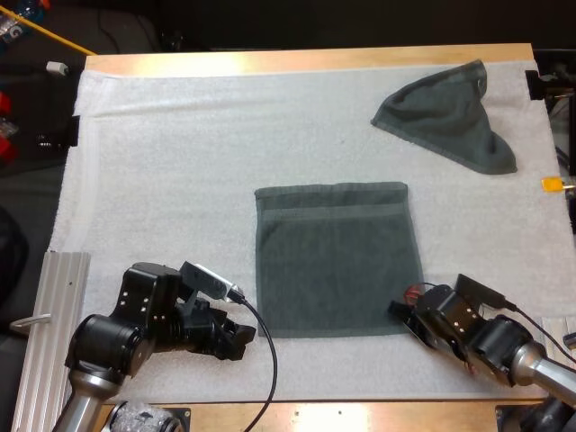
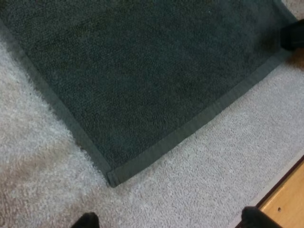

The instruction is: Pick towel from pile, fold and stack

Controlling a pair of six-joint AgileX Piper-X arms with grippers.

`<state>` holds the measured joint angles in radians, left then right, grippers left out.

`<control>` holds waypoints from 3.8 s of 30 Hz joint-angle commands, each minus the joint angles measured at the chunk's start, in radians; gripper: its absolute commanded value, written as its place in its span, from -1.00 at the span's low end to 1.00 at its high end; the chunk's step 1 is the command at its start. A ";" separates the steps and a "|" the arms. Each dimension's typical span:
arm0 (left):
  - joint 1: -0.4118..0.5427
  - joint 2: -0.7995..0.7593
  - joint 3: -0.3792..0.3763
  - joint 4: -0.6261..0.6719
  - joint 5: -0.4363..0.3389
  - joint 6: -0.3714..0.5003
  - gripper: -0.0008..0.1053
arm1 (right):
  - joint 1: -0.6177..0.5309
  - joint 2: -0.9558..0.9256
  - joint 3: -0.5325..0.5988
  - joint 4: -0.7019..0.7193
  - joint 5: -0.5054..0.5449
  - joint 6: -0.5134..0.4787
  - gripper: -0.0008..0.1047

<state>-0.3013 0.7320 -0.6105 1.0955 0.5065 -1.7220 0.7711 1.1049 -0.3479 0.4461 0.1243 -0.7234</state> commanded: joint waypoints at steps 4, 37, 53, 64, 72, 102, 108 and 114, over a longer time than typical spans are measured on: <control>0.003 0.040 0.003 -0.044 0.015 -0.010 0.12 | 0.000 0.000 0.000 -0.001 0.006 -0.013 -0.99; 0.003 0.759 0.003 -0.262 0.222 -0.061 0.12 | 0.000 0.000 0.000 -0.001 -0.017 -0.013 -0.99; 0.003 0.783 0.003 -0.289 0.255 -0.084 -0.80 | 0.000 0.000 0.000 -0.001 -0.030 -0.013 -0.99; -0.038 0.740 0.003 -0.100 0.163 0.074 -0.98 | 0.000 -0.054 -0.059 0.144 -0.101 -0.088 -0.99; -0.167 0.620 0.003 -0.058 0.149 0.070 -0.98 | 0.000 -0.168 -0.109 0.316 -0.155 -0.127 -0.99; 0.186 0.745 0.000 -0.900 0.434 -0.557 -0.98 | -0.384 0.160 -0.109 -0.478 -0.354 0.289 -0.99; 0.227 0.760 0.000 -0.962 0.403 -0.584 -0.98 | -0.408 0.227 -0.110 -0.629 -0.354 0.349 -0.99; 0.230 0.760 0.000 -1.027 0.388 -0.584 -0.98 | -0.408 0.281 -0.130 -0.700 -0.350 0.354 -0.99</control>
<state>-0.0714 1.4930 -0.6057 0.0815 0.9018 -2.2967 0.3693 1.3860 -0.4702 -0.2415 -0.2151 -0.3667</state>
